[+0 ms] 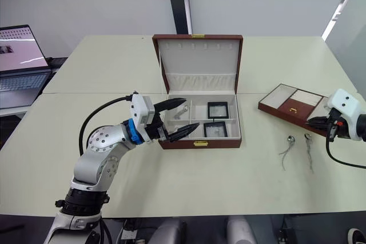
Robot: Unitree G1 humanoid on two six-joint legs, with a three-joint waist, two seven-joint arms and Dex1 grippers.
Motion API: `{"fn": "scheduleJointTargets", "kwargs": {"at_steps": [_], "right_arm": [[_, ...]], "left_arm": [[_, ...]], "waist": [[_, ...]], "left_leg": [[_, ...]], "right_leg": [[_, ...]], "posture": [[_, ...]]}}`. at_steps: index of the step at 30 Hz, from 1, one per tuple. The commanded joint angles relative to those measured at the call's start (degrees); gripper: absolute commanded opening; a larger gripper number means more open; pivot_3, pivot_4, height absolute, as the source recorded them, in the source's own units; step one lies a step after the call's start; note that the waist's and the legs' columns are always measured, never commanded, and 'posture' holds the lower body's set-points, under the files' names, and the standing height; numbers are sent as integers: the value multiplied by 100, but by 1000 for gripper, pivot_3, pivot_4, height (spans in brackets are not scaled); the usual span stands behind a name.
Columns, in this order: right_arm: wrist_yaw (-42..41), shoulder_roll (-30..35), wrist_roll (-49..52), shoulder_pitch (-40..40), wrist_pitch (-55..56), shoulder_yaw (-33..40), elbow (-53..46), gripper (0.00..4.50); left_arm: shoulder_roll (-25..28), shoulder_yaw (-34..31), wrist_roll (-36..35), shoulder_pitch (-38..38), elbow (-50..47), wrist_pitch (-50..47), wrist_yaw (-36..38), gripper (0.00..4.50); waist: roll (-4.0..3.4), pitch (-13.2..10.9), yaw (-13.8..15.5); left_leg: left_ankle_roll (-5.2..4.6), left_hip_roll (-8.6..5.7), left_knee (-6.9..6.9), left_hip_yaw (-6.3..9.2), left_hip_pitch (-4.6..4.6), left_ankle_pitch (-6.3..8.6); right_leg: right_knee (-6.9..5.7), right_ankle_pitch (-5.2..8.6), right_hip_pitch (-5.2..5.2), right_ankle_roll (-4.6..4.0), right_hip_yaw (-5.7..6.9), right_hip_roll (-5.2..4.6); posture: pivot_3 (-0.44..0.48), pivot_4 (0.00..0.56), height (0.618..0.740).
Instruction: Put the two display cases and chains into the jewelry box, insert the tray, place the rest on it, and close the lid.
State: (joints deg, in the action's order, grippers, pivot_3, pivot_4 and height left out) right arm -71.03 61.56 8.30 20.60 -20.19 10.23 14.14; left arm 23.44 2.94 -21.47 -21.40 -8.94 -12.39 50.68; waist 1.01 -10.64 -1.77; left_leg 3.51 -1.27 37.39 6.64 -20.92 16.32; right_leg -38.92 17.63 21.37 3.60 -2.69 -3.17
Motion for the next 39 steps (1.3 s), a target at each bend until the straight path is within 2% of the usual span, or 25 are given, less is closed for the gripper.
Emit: {"fn": "scheduleJointTargets", "kwargs": {"at_steps": [1,6,13,17,26,27,30,39], "right_arm": [[324,-44,215,-52,-172,301,-327,13],[710,-326,138,126,119,106,134,13],[847,-827,-192,1400,815,-485,1809,13],[962,-1088,-447,1875,1266,-750,2675,13],[1051,-1340,-694,2304,1772,-968,3718,13],[1045,-1347,-693,2316,1749,-960,3736,607],[1007,-1368,-609,2344,1685,-880,3747,1211],[1205,-1480,-707,2343,1853,-896,4187,3722]], "left_arm": [[27,-54,-104,-128,-161,3,4,4500],[-35,41,-138,-220,-197,-21,21,4500],[-347,505,-231,-559,-178,-206,218,4500],[-537,665,-196,-733,-136,-207,182,4500],[-582,669,-195,-709,-220,-237,81,4500],[-577,664,-195,-697,-236,-240,68,4500],[-568,642,-198,-663,-288,-249,22,4500],[-579,675,-212,-704,-279,-249,-9,4500]], "waist": [[0,0,-3],[0,0,-3],[-1,0,-25],[-1,0,-14],[-1,0,-18],[-1,0,-18],[-1,0,-19],[-1,0,-19]], "left_leg": [[0,0,1,-1,-1,0],[1,1,2,0,-3,-1],[1,0,19,-4,-7,0],[7,1,18,-2,-8,-4],[6,0,24,-3,-10,-3],[6,0,25,-3,-10,-3],[6,0,29,-3,-11,-3],[6,-1,30,-3,-12,-3]], "right_leg": [[0,0,1,0,-1,0],[0,0,3,0,0,0],[-3,-1,3,1,-1,1],[-1,-1,5,1,0,3],[-2,-1,4,1,-2,2],[-2,-1,4,1,-3,2],[-2,-1,3,1,-2,1],[-2,-1,3,1,-2,2]], "posture": [[0,150,740],[0,150,740],[0,150,740],[0,150,740],[0,150,740],[0,150,740],[0,150,740],[0,150,740]]}}
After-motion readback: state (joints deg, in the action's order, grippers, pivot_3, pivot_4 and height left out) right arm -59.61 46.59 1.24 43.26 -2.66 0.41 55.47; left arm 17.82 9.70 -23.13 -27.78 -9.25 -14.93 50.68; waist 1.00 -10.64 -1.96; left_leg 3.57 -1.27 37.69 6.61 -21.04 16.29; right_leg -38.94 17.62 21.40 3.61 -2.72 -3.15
